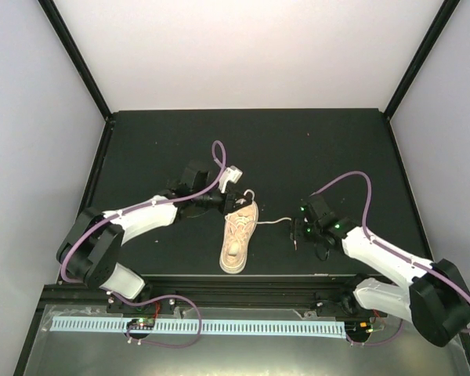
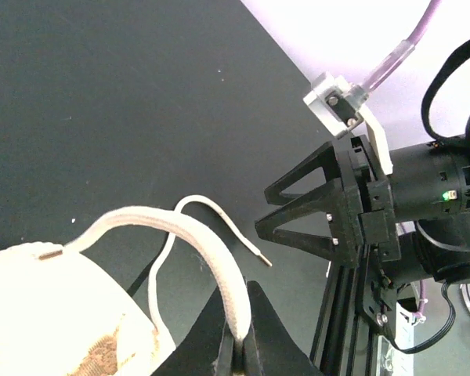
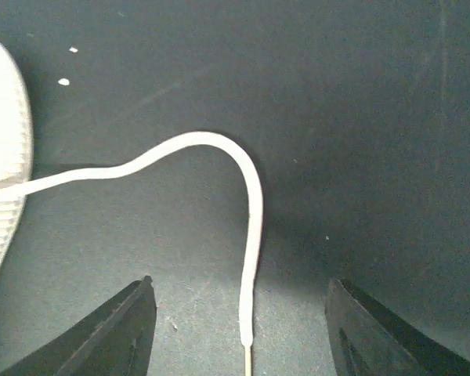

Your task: Tie the shoes

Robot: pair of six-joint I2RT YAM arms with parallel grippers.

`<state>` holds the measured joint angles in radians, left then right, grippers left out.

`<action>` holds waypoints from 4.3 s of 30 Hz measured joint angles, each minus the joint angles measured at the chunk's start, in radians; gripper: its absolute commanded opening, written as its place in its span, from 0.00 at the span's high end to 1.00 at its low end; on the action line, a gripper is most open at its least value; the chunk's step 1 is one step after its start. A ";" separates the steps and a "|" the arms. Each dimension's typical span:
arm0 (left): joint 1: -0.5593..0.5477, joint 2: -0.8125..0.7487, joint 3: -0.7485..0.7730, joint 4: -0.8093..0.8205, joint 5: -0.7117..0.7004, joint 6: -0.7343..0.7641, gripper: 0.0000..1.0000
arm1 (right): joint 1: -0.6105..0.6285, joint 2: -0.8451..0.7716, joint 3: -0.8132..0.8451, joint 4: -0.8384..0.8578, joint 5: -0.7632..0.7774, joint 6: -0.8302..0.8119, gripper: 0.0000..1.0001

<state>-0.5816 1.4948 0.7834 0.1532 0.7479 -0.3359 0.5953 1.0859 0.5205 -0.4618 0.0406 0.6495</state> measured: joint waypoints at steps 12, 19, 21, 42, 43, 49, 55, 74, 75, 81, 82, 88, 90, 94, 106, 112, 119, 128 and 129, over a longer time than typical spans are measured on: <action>0.026 0.040 0.034 -0.058 0.026 0.009 0.98 | 0.030 0.185 0.006 0.015 0.014 0.001 0.57; 0.038 0.062 0.073 -0.105 0.043 0.047 0.99 | 0.044 0.246 0.036 0.060 0.045 -0.017 0.73; 0.039 0.070 0.083 -0.116 0.047 0.056 0.99 | 0.052 0.267 0.047 0.068 0.061 -0.019 0.81; 0.050 0.205 0.121 -0.088 0.233 0.123 0.88 | 0.090 -0.074 0.178 0.057 -0.037 -0.083 0.98; 0.050 0.216 0.126 -0.085 0.245 0.123 0.87 | 0.090 -0.074 0.197 0.060 -0.053 -0.089 0.99; 0.050 0.225 0.133 -0.070 0.291 0.130 0.77 | 0.090 -0.065 0.244 0.065 -0.102 -0.108 0.98; 0.050 0.225 0.133 -0.055 0.315 0.142 0.67 | 0.090 -0.051 0.286 0.058 -0.115 -0.119 0.98; 0.011 0.236 0.231 -0.105 0.259 0.214 0.57 | 0.090 -0.051 0.354 0.067 -0.162 -0.121 0.98; 0.010 0.236 0.234 -0.110 0.254 0.217 0.58 | 0.090 -0.050 0.354 0.069 -0.165 -0.121 0.98; -0.001 0.242 0.254 -0.133 0.226 0.235 0.72 | 0.090 -0.031 0.355 0.072 -0.182 -0.121 0.98; -0.002 0.243 0.257 -0.138 0.222 0.239 0.73 | 0.090 -0.027 0.356 0.072 -0.183 -0.121 0.98; -0.002 0.243 0.259 -0.146 0.207 0.251 0.91 | 0.090 -0.021 0.366 0.074 -0.190 -0.126 0.99; -0.002 0.243 0.259 -0.146 0.202 0.254 0.97 | 0.090 -0.021 0.366 0.073 -0.189 -0.129 0.98; -0.003 0.242 0.257 -0.145 0.200 0.260 0.99 | 0.090 -0.011 0.366 0.081 -0.177 -0.159 0.98; -0.003 0.152 0.141 -0.099 0.217 0.253 0.98 | 0.030 0.239 0.404 0.269 -0.186 -0.346 0.84; -0.003 0.132 0.114 -0.069 0.214 0.214 0.98 | -0.042 0.382 0.420 0.313 -0.303 -0.374 0.31; -0.003 0.130 0.104 -0.061 0.193 0.177 0.99 | -0.115 0.299 0.372 0.344 -0.400 -0.390 0.20; -0.003 0.130 0.104 -0.055 0.195 0.169 0.98 | -0.137 0.251 0.268 0.453 -0.769 -0.440 0.32; -0.003 0.130 0.104 -0.055 0.195 0.170 0.98 | -0.137 0.257 0.268 0.459 -0.800 -0.444 0.35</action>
<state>-0.5842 1.6245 0.8871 0.0978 0.9428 -0.1658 0.4583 1.3426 0.7883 -0.0025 -0.7593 0.2058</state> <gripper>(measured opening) 0.027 0.730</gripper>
